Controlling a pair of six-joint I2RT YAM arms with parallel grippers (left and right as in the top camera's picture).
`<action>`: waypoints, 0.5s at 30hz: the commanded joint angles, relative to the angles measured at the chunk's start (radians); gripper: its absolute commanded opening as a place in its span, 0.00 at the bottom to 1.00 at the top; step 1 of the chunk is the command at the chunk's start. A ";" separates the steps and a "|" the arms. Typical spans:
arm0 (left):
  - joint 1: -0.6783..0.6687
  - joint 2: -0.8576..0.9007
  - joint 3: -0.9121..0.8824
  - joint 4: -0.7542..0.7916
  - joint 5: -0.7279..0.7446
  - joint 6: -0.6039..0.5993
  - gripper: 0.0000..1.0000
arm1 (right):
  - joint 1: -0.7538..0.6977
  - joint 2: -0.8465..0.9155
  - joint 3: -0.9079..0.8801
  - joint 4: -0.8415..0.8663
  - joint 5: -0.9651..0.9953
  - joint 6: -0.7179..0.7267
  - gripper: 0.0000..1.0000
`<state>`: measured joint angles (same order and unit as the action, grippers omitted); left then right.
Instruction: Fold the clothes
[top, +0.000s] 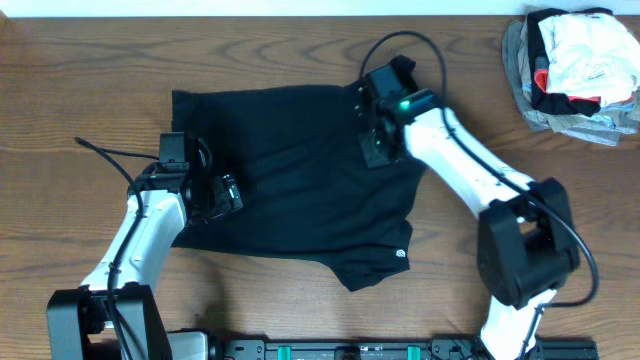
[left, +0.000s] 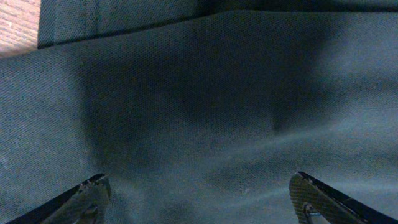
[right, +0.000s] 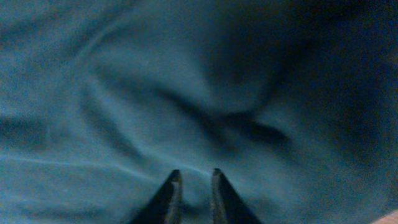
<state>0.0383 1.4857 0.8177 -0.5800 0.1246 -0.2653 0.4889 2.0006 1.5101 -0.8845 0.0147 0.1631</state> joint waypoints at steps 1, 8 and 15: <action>-0.003 0.008 0.002 -0.001 -0.002 -0.008 0.93 | 0.034 0.044 0.012 0.003 0.007 -0.051 0.23; -0.003 0.008 0.002 -0.001 -0.002 -0.008 0.93 | 0.002 0.006 0.027 -0.028 0.071 0.056 0.34; -0.003 0.008 0.002 0.000 -0.002 -0.008 0.93 | -0.196 -0.019 0.026 -0.078 0.036 0.031 0.49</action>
<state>0.0380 1.4857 0.8177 -0.5789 0.1246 -0.2653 0.3756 2.0190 1.5143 -0.9535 0.0486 0.2096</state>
